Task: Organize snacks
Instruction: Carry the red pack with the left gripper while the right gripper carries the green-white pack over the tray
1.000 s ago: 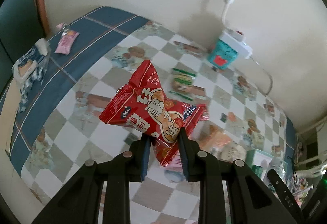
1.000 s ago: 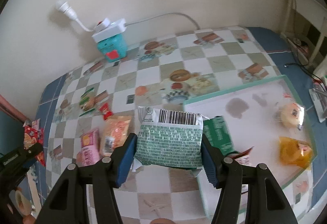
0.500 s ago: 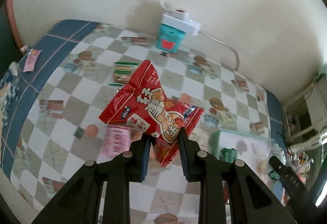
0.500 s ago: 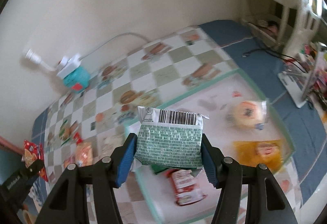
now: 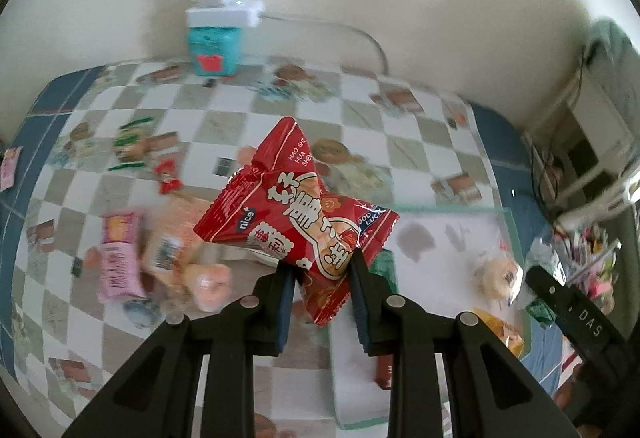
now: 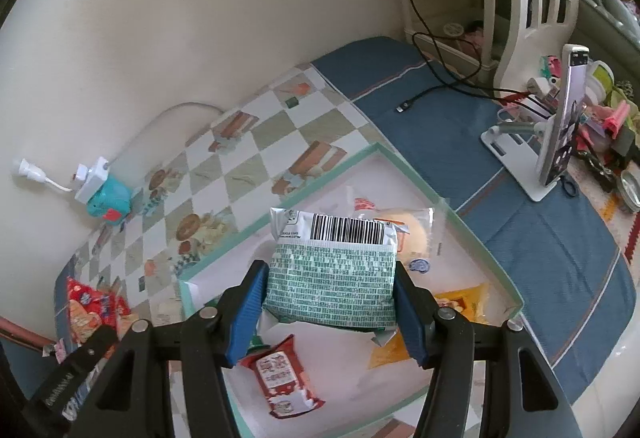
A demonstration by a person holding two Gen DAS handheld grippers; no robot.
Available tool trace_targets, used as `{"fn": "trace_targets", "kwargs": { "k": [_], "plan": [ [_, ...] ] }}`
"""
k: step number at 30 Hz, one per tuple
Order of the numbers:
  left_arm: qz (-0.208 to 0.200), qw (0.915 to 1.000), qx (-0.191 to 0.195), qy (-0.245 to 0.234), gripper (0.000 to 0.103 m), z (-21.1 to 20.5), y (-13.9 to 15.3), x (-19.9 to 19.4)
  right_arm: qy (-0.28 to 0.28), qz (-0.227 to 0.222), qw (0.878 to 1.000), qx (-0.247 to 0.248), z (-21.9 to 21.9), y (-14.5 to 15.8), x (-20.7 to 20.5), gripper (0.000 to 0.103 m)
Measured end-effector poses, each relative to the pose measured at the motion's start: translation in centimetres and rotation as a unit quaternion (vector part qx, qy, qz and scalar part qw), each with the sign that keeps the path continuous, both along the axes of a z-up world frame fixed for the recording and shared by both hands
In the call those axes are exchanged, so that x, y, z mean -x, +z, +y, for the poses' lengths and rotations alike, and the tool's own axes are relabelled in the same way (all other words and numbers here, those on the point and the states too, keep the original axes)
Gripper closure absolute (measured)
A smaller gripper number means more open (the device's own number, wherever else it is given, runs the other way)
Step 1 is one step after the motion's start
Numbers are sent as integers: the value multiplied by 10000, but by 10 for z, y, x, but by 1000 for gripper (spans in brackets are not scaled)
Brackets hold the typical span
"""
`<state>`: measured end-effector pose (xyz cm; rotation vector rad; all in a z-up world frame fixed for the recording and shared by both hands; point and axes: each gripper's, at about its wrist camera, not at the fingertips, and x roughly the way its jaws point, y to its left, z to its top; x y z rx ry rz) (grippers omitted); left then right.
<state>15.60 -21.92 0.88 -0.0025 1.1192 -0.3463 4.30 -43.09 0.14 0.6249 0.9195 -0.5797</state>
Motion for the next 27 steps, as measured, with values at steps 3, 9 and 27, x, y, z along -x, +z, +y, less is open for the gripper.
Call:
{"fn": "trace_targets", "kwargs": {
  "k": [3,9,27],
  "plan": [
    [45,9997,-104,-218,76,-22,-8,5,-1,36,10000,-68,-4,-5,1,40],
    [131,9984,-169,-514,76,-51,-19,11,-4,95,9998,-154,-9,-12,3,40],
    [447,9946,-135,-931,75,-88,-49,14,-5,204,9993,-308,-12,-24,-1,39]
  ]
}}
